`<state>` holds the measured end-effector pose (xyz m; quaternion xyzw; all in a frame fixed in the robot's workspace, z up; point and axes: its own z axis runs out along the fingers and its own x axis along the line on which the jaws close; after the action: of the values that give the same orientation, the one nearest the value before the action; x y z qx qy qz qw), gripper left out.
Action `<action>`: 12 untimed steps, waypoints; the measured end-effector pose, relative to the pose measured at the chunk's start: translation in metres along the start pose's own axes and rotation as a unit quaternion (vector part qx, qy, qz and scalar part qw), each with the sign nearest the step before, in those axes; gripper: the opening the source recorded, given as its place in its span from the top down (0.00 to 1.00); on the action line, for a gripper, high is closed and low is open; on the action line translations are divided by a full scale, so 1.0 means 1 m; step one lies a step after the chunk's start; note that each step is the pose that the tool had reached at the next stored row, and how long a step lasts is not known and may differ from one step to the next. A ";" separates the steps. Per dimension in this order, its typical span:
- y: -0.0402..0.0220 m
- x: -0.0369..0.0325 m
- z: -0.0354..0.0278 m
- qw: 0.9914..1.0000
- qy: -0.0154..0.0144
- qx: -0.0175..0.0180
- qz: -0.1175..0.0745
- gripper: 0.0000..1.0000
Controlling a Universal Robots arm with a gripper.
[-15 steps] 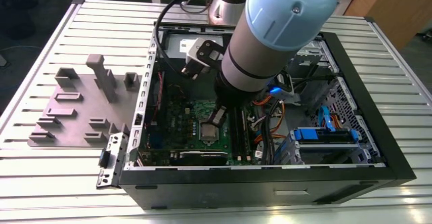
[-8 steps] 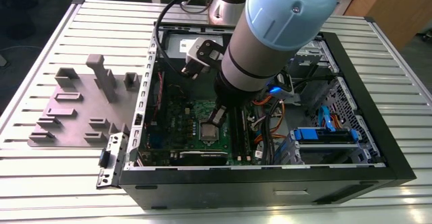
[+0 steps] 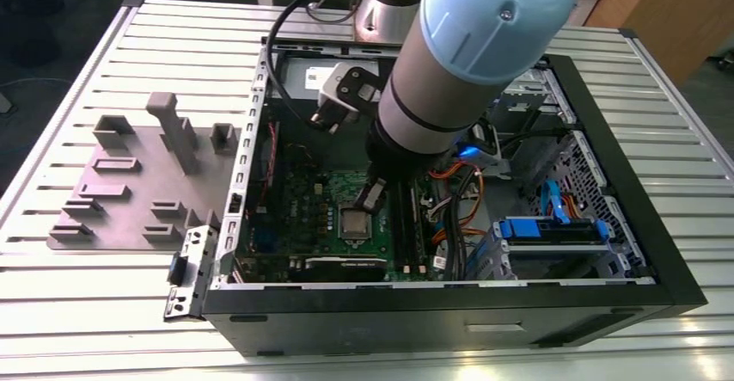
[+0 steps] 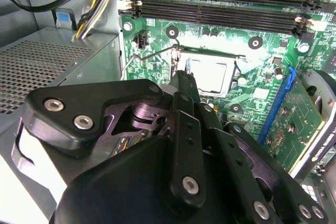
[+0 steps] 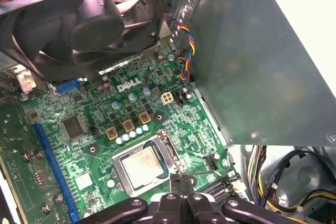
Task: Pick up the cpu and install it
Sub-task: 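Install the first cpu locking lever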
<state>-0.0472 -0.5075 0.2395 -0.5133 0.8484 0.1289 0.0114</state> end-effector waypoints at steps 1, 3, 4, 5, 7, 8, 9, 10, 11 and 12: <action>-0.0008 -0.0008 0.0000 1.000 0.000 0.000 0.000 0.89; -0.0021 -0.0027 0.0001 1.000 0.000 0.000 0.000 0.89; -0.0021 -0.0044 0.0004 1.000 0.000 0.000 0.000 0.89; -0.0018 -0.0061 0.0007 1.000 0.000 0.000 0.000 0.89; -0.0016 -0.0092 0.0013 1.000 0.000 0.000 0.000 0.89; -0.0014 -0.0109 0.0016 1.000 0.000 0.000 0.000 0.89; -0.0011 -0.0128 0.0019 1.000 0.000 0.000 0.000 0.89; -0.0007 -0.0148 0.0023 1.000 0.000 0.000 0.000 0.89; -0.0001 -0.0168 0.0028 1.000 0.000 0.000 0.000 0.89; 0.0003 -0.0184 0.0031 1.000 0.000 0.000 0.000 0.89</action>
<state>-0.0390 -0.4907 0.2393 -0.5134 0.8483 0.1289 0.0113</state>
